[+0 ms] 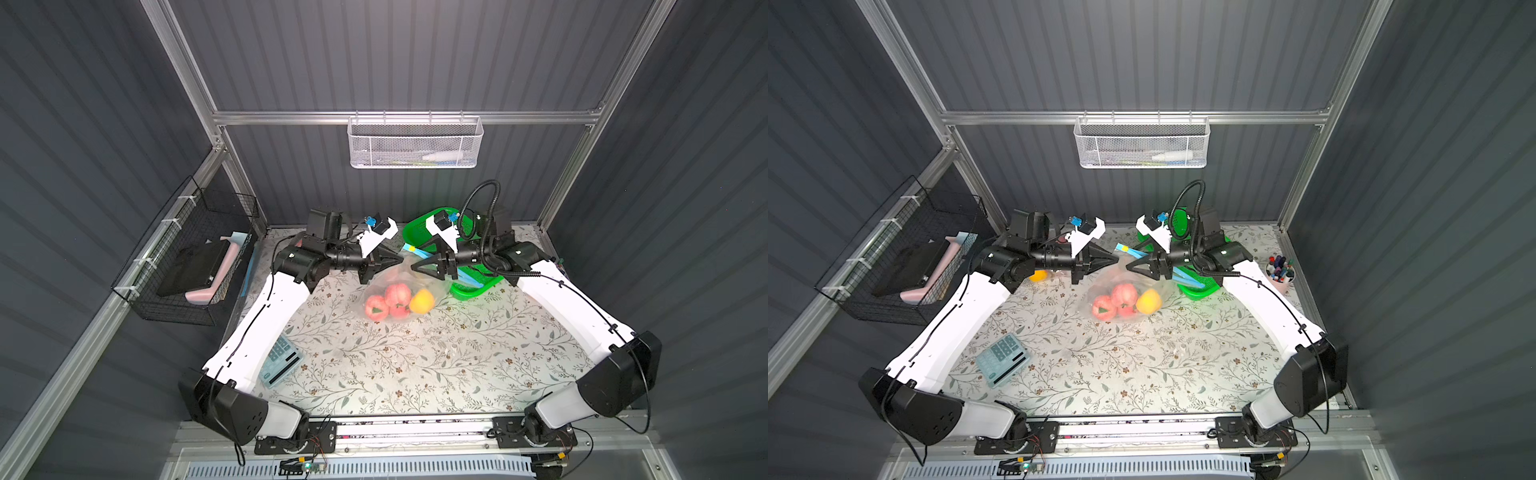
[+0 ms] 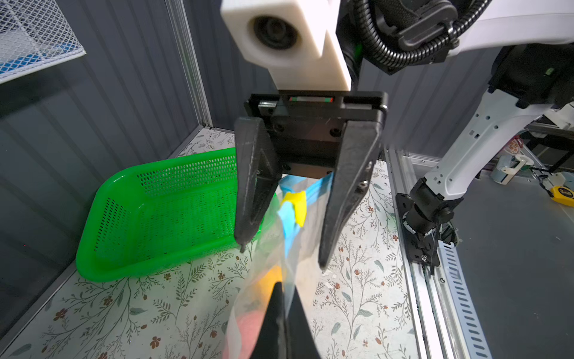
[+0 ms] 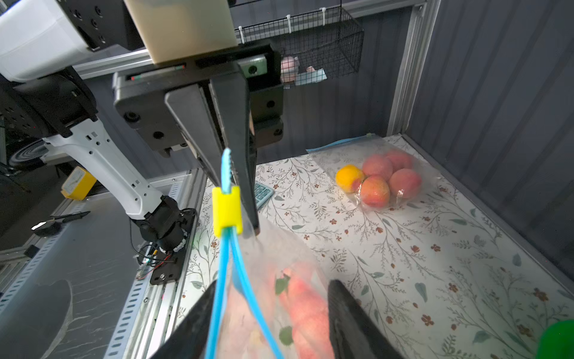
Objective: Place the peach in a zip-top bag and seal the zipper
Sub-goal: Adjust the zipper food storage bag at the center of the board.
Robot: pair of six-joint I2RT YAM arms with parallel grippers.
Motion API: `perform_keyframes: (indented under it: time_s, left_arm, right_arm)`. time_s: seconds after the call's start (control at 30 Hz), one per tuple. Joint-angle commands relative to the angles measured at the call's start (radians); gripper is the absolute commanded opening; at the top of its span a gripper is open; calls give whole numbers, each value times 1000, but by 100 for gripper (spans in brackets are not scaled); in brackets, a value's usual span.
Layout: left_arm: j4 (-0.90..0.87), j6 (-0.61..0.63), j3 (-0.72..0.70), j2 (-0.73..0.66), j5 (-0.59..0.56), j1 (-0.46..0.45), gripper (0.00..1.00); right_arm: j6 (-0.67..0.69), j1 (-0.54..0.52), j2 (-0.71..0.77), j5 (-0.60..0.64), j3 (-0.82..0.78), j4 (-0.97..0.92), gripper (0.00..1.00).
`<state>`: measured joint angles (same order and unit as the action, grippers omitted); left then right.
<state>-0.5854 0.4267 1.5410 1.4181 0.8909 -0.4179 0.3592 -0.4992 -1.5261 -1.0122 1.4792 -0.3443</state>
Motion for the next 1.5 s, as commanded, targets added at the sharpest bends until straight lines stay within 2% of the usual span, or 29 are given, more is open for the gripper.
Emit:
perform_keyframes:
  time_s: [0.0,0.07,0.2,0.33,0.4,0.47,0.57,0.8,1.0,1.1,1.2,1.3,1.4,1.47]
  left_arm:
    - [-10,-1,-19,-20,-28,5,0]
    - [-10,-3,-23,-18,-28,4,0]
    - [-6,-6,-38,-21,-30,4,0]
    - [-1,-15,-56,-25,-14,5,3]
    - [18,-37,-68,-28,-7,4,10]
    - [55,-78,-81,-30,5,4,24]
    - [79,-117,-81,-31,22,4,37]
    - [157,-191,-101,-39,12,4,37]
    - [170,-198,-95,-30,39,4,26]
    - [173,-200,-101,-31,42,4,17]
    - [186,-200,-112,-33,48,4,2]
    - [199,-201,-117,-34,54,4,0]
    - [204,-194,-117,-35,54,4,0]
    - [196,-184,-117,-34,55,4,0]
  right_arm:
    - [32,-1,23,-33,5,-13,39]
    - [27,0,36,-29,-8,0,31]
    - [23,0,43,-30,-7,-8,24]
    - [21,0,37,-37,-3,-13,9]
    - [24,0,36,-36,-5,-15,6]
    - [32,0,37,-43,-8,-16,5]
    - [43,-2,40,-46,-15,-15,4]
    - [61,-1,41,-48,-27,-16,4]
    - [62,-3,38,-51,-27,-14,4]
    - [67,-2,37,-58,-22,-24,8]
    - [68,-2,37,-61,-10,-38,13]
    - [33,-4,31,-57,4,-32,23]
    - [-23,-5,19,-29,26,-12,41]
    - [-58,-6,11,-5,37,8,46]
